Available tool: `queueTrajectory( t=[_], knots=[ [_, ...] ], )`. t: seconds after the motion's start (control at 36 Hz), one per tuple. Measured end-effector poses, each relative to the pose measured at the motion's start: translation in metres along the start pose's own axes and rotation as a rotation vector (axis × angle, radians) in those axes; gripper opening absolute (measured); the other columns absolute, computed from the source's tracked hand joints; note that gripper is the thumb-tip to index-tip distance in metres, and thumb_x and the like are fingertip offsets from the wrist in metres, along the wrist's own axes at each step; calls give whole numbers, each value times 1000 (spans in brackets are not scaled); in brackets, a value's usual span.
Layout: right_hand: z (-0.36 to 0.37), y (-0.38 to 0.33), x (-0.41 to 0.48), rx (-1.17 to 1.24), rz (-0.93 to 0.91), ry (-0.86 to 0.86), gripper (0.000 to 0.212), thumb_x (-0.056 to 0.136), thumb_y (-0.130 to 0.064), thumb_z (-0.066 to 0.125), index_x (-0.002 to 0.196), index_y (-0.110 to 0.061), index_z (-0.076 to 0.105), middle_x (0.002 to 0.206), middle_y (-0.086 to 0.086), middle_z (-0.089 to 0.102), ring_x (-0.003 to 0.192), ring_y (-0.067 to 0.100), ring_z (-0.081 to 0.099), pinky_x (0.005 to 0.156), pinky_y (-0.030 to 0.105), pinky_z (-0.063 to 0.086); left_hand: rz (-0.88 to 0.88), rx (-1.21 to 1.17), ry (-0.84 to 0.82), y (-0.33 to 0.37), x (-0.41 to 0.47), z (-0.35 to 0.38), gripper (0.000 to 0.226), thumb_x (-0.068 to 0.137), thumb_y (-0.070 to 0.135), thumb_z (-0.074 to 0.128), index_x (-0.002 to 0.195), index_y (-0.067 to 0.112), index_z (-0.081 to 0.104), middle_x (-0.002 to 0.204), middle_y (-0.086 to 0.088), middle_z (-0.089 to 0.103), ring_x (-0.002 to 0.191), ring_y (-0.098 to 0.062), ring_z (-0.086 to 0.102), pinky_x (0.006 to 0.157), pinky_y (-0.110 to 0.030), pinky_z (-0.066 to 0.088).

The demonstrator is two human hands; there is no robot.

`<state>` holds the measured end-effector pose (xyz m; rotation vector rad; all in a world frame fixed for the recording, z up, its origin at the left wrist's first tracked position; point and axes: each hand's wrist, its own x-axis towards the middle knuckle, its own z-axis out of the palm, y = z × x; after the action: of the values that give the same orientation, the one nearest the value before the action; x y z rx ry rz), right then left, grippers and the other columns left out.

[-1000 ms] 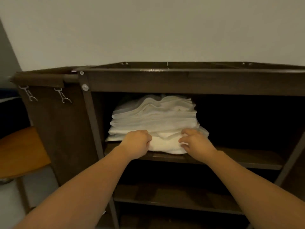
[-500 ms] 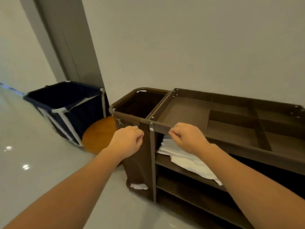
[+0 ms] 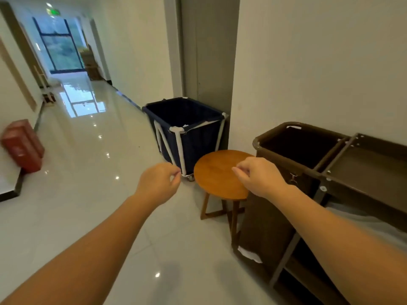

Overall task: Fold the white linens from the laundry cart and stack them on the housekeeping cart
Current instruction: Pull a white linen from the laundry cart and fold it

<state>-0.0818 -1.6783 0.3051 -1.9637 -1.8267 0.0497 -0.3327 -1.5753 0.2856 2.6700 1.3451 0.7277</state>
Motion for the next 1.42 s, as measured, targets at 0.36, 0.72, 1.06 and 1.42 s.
queueTrajectory(
  t=[0.36,0.72,1.06,1.42],
  knots=[
    [92,-85,169,-3,-8,-88,32,99,-41,45,75,-24,60,72,-6,56,71,11,56,71,32,52,-79,40,8,-189,85,-17,25,97,28,49,109,19,70,106,3,68,99,-17,59,80,-31,47],
    [154,-40,353,-6,-13,-112,33,99,-39,46,91,-16,68,81,1,62,75,14,59,73,30,54,-93,54,35,-269,237,50,24,97,26,50,106,18,71,101,2,68,95,-17,59,77,-27,43],
    [193,22,549,-7,-41,-149,35,97,-40,47,84,-16,68,77,4,63,70,18,61,69,37,56,-159,67,13,-316,405,111,24,97,27,49,107,20,70,101,5,68,95,-15,59,79,-26,45],
    [261,62,688,-57,26,-213,40,97,-41,46,74,-14,63,71,4,59,65,17,56,64,36,49,-146,35,-15,-410,533,187,22,96,25,53,103,18,71,99,5,69,92,-13,59,79,-22,43]
  ],
)
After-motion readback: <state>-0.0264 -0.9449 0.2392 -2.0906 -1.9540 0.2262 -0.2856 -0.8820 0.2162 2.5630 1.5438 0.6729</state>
